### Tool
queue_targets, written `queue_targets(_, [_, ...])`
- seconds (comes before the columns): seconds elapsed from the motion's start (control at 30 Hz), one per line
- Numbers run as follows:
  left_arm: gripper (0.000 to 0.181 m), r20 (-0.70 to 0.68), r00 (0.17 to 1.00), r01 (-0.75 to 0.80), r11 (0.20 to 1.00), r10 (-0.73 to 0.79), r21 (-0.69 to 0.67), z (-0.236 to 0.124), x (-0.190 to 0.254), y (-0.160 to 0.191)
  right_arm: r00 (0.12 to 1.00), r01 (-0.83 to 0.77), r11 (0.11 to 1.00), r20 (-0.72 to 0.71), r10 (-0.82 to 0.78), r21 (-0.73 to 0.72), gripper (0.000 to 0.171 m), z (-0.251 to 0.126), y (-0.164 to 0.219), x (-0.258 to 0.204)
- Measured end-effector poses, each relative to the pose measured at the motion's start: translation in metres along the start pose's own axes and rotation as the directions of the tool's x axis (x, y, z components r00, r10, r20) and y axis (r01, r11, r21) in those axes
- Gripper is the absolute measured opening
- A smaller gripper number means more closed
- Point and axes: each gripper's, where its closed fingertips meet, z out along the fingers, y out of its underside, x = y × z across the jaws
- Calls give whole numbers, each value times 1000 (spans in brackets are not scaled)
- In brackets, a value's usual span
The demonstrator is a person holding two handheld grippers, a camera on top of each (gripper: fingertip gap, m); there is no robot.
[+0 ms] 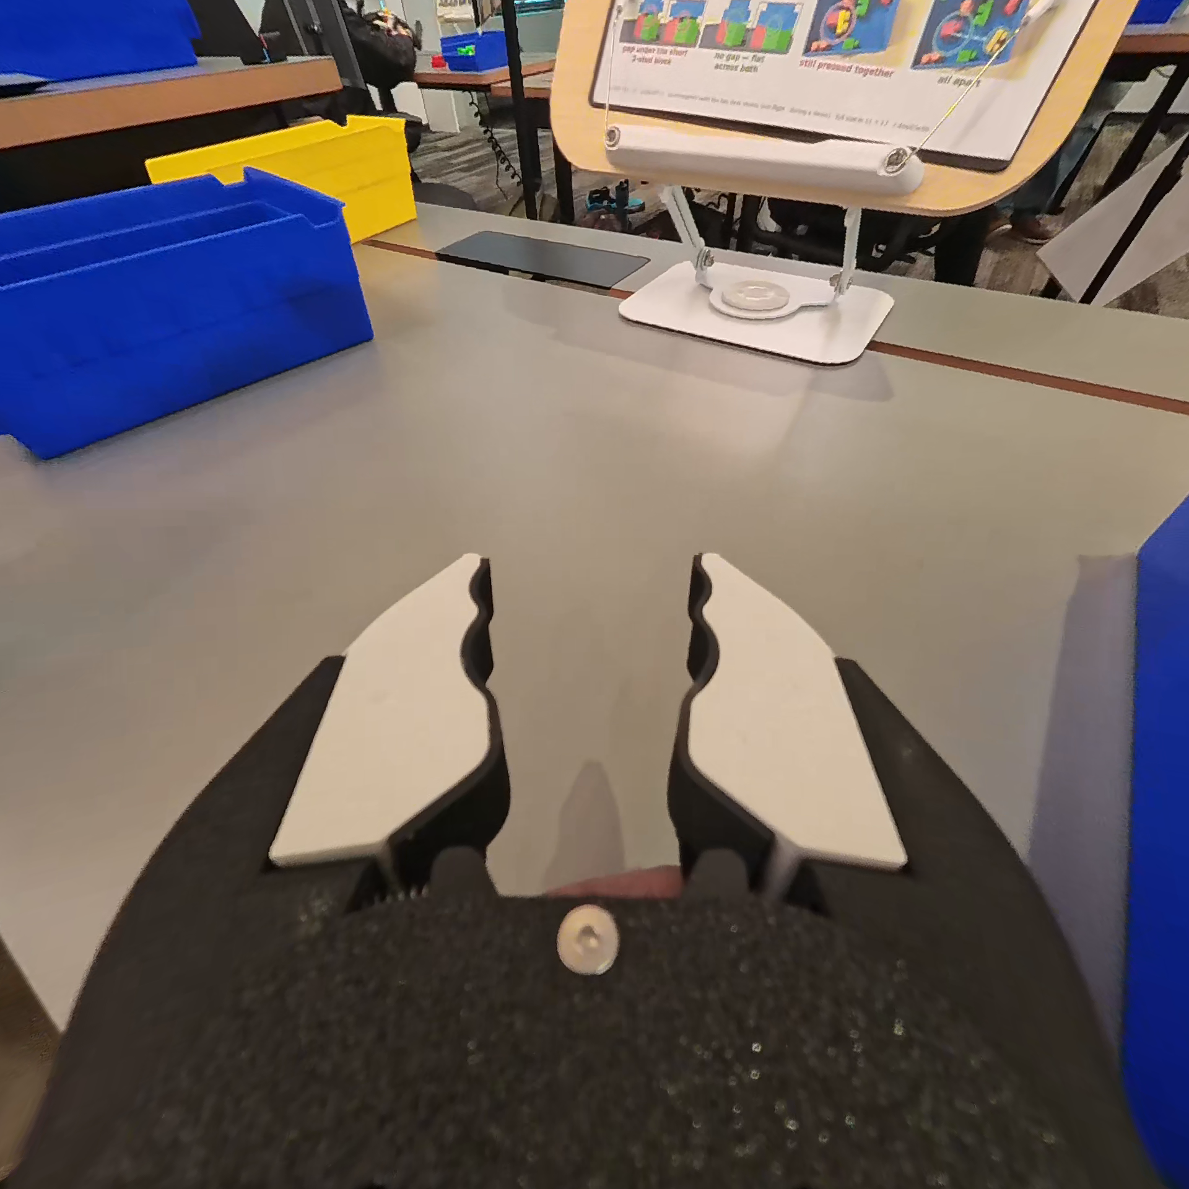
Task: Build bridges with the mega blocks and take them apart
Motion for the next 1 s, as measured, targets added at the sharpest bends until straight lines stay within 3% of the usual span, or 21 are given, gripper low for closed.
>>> queue_targets(0.27, [36,-75,994,75,997,-76,-16,21,26,5,1000,-6,1000,-9,6,3,58,-7,2,-1])
queue_targets(0.5, [36,-182,981,56,998,-62,-35,105,41,3,1000,-12,1000,-4,12,-2,58,-9,2,1])
queue_targets(0.63, [37,-196,980,-69,990,44,-121,151,50,8,1000,-18,1000,-1,18,-1,58,-9,1,3])
queue_targets(0.87, [37,-286,957,-59,933,-48,-355,190,77,30,999,-35,999,16,35,-12,57,-7,4,5])
queue_targets(1.0, [36,-295,954,-66,930,-47,-362,202,84,28,999,-42,999,22,43,-17,57,-7,6,6])
